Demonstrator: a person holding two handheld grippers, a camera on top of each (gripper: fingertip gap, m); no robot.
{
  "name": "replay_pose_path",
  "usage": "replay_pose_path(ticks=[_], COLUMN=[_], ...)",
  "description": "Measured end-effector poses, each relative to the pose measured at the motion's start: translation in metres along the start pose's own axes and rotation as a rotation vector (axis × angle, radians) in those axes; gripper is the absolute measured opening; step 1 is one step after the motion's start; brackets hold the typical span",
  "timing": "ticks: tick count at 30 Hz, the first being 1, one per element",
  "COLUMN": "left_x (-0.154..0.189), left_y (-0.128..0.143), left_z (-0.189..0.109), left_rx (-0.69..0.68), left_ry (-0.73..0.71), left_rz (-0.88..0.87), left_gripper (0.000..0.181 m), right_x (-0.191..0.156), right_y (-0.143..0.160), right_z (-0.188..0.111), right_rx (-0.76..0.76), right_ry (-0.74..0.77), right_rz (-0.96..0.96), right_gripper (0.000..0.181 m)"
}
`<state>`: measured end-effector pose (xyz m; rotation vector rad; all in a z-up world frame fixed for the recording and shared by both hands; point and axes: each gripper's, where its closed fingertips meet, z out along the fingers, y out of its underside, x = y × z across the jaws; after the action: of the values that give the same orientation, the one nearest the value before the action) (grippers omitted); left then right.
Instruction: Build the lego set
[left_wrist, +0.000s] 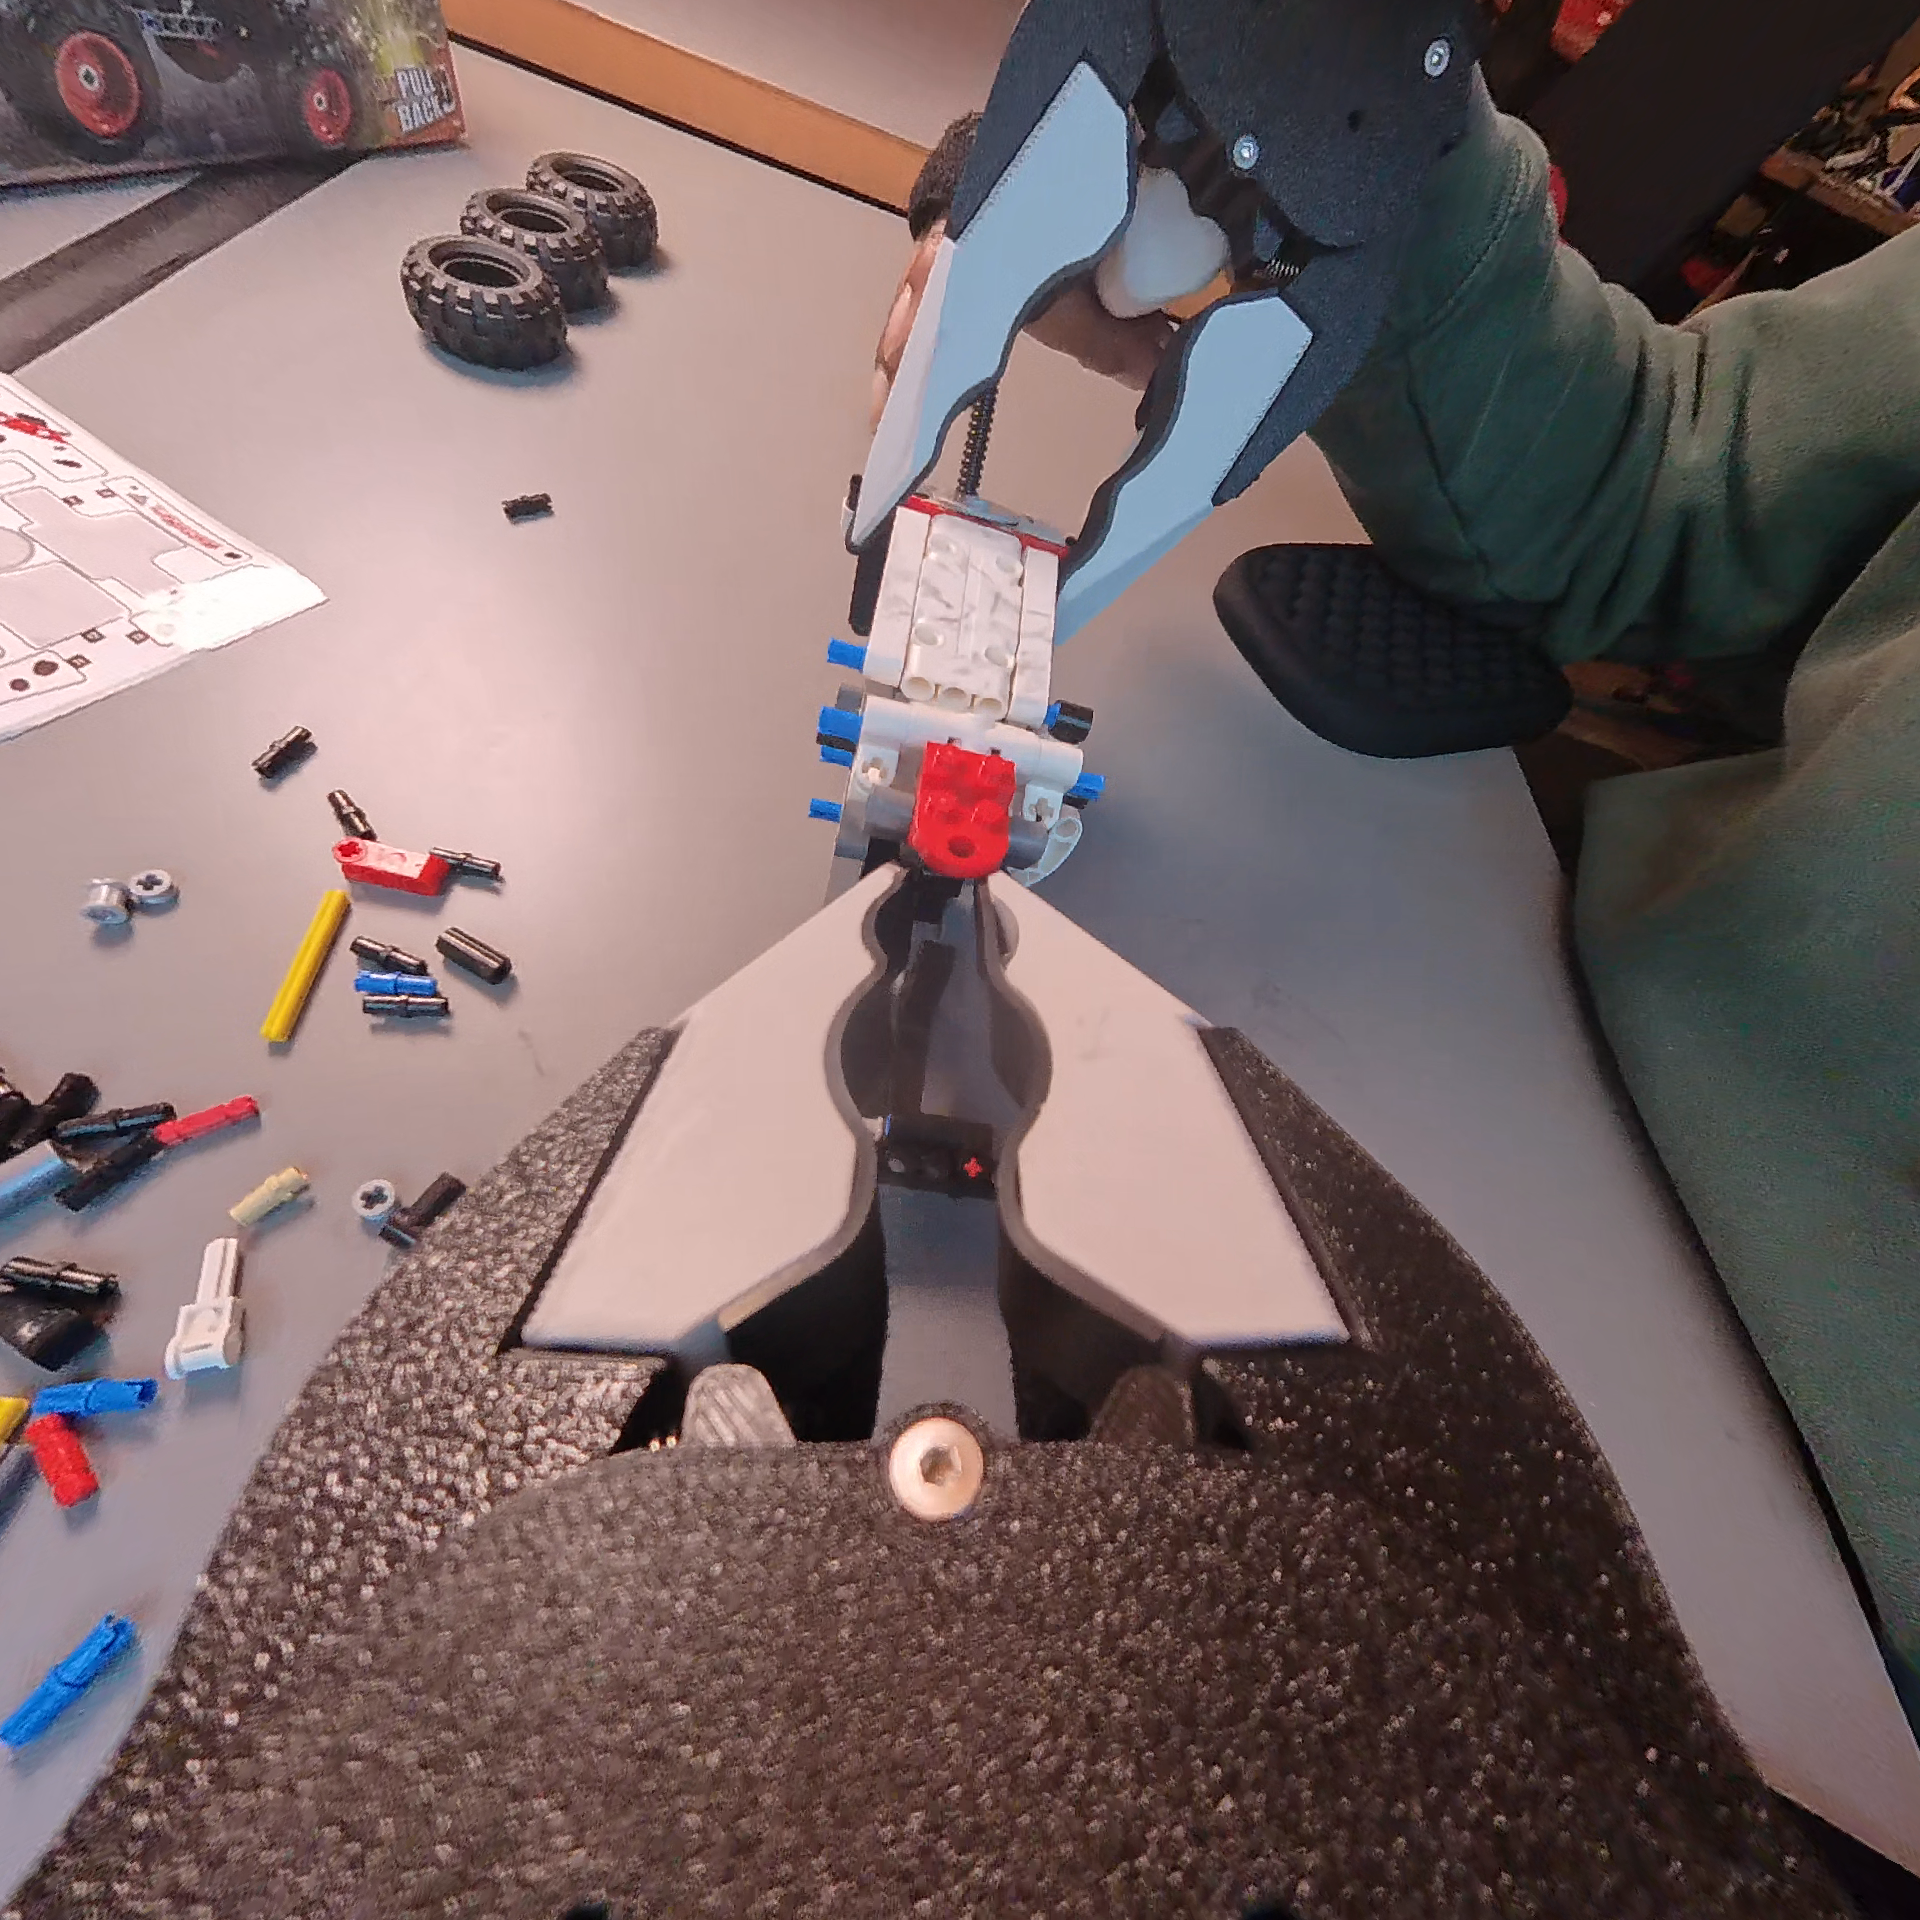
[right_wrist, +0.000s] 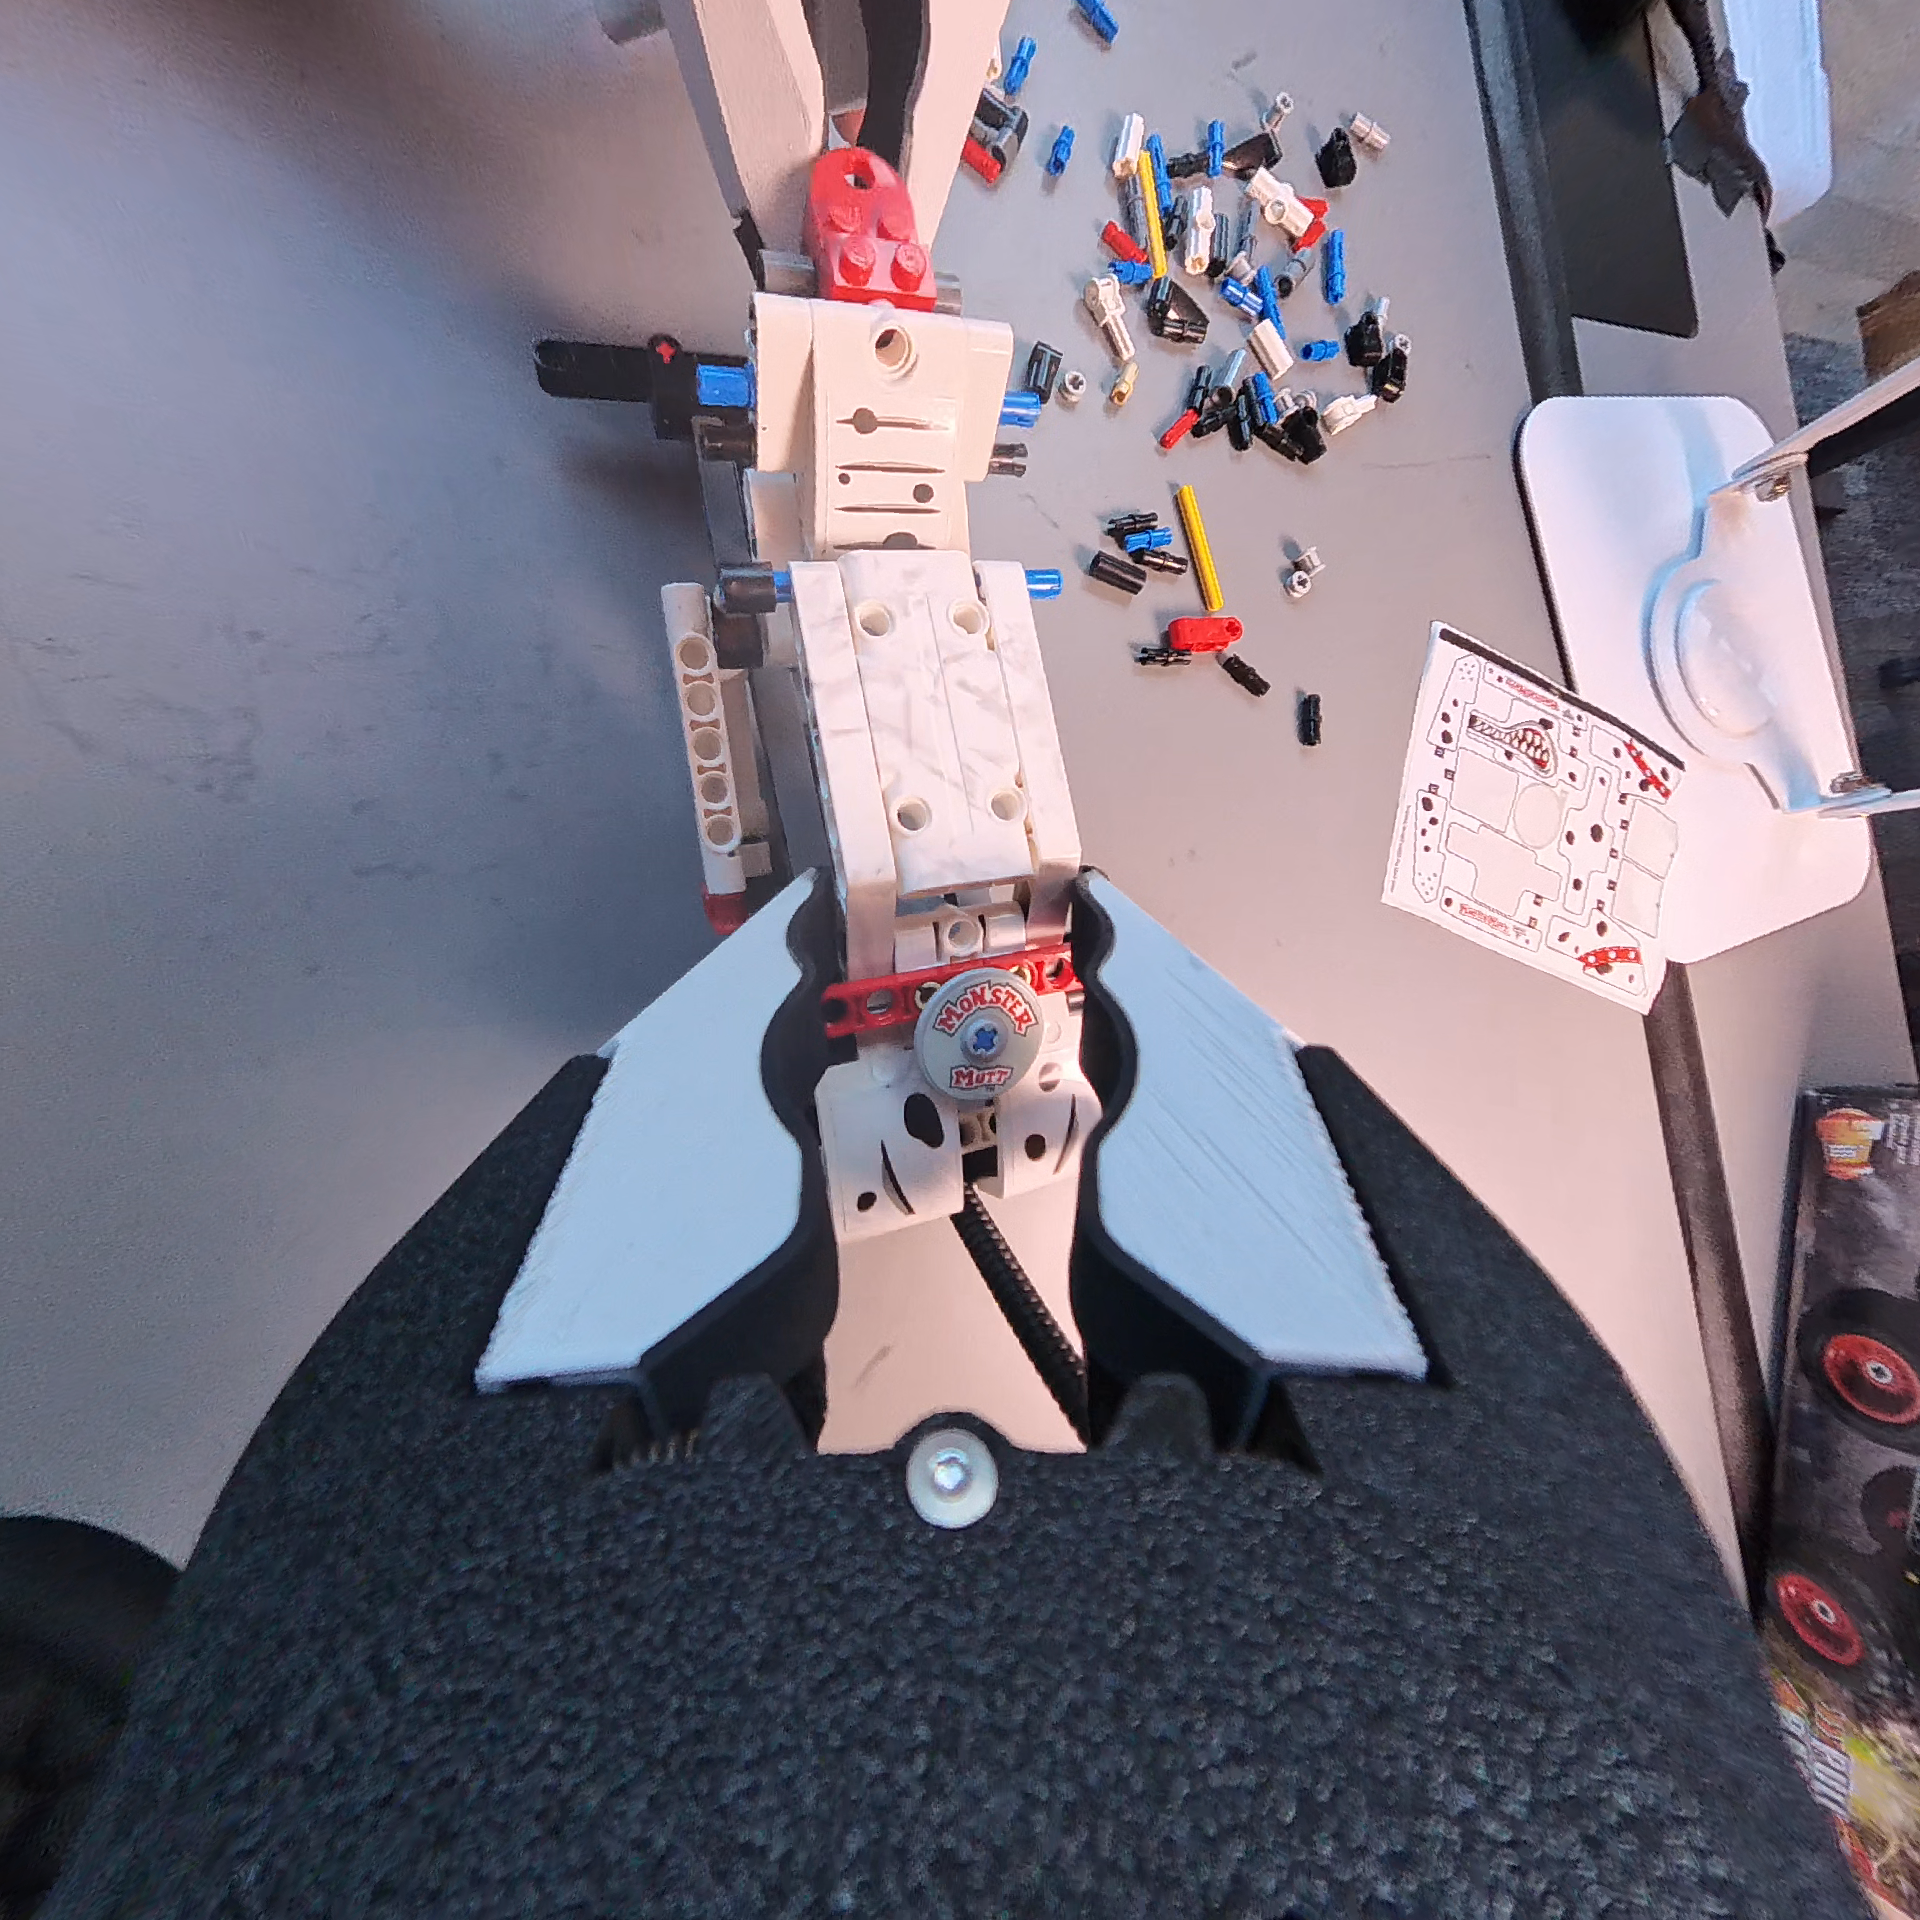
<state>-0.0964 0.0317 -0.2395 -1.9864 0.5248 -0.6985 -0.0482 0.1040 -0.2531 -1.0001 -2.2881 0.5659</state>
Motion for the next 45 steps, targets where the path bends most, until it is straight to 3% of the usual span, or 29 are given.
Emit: replay_pose_path(ticks=[7, 19, 26, 34, 39, 42, 45], left_x=[-0.004, -0.001, 0.015, 0.015, 0.004, 0.002, -0.003], left_y=[0.009, 0.012, -0.01, -0.02, -0.036, -0.043, -0.032], left_z=[-0.003, -0.009, 0.006, 0.011, -0.007, 0.003, 0.017], left_rx=[0.008, 0.017, 0.09, 0.084, 0.183, 0.215, 0.145], left_ry=[-0.009, -0.008, 0.026, -0.003, -0.071, -0.09, -0.116], left_rz=[-0.03, -0.022, -0.028, -0.008, -0.046, -0.083, -0.083], left_gripper=[0.025, 0.028, 0.021, 0.017, 0.034, 0.041, 0.04], right_x=[0.001, 0.002, 0.001, 0.001, 0.001, 0.001, 0.001], right_y=[-0.003, -0.008, -0.009, -0.01, -0.011, -0.011, -0.011], right_z=[-0.002, -0.006, -0.003, -0.003, -0.002, -0.001, -0.001], right_rx=[0.023, 0.066, 0.07, 0.084, 0.094, 0.097, 0.095], right_ry=[0.02, 0.049, 0.051, 0.048, 0.045, 0.047, 0.05], right_rz=[-0.023, -0.035, -0.047, -0.042, -0.038, -0.036, -0.04], right_gripper=[0.046, 0.046, 0.041, 0.041, 0.042, 0.041, 0.042])
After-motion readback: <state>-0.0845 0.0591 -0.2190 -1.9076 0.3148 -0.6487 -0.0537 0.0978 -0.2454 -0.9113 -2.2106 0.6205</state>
